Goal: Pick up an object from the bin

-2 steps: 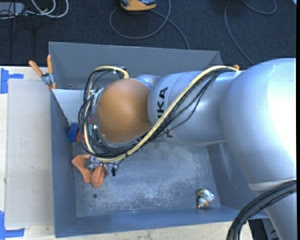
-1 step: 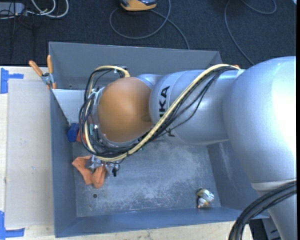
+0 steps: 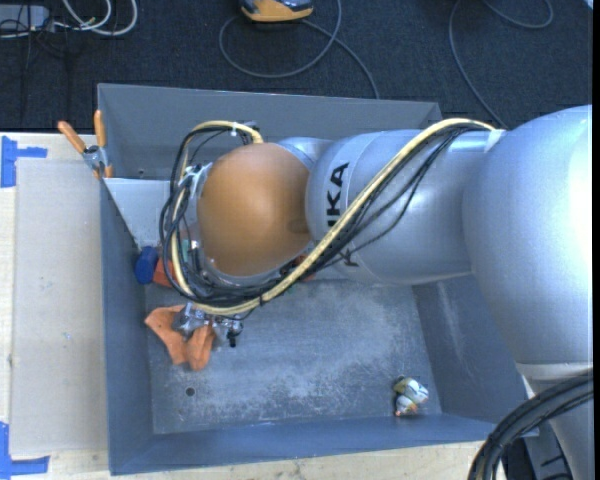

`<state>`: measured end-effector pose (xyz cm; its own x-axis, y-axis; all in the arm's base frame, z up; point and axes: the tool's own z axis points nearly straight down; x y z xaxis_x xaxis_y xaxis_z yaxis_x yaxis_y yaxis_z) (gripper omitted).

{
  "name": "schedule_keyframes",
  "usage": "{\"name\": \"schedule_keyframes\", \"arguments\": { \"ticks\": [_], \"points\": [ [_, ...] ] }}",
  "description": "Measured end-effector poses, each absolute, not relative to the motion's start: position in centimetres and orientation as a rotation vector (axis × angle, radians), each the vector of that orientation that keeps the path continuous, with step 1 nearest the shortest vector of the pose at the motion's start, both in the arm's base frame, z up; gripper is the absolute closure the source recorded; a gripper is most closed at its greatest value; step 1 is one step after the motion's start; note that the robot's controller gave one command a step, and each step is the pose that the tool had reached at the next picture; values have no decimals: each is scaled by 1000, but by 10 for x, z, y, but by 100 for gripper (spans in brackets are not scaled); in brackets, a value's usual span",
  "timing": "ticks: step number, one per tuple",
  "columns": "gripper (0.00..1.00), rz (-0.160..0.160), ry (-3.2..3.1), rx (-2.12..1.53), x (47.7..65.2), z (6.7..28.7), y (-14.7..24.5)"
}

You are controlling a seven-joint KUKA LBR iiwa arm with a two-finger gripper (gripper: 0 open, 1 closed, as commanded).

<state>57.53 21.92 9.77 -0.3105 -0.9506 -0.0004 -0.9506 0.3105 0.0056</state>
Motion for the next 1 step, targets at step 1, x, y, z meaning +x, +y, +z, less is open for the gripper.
{"name": "schedule_keyframes", "arguments": {
  "ticks": [1],
  "points": [
    [100, -3, -2549, 1848, 578, 111, 220]
  ]
}}
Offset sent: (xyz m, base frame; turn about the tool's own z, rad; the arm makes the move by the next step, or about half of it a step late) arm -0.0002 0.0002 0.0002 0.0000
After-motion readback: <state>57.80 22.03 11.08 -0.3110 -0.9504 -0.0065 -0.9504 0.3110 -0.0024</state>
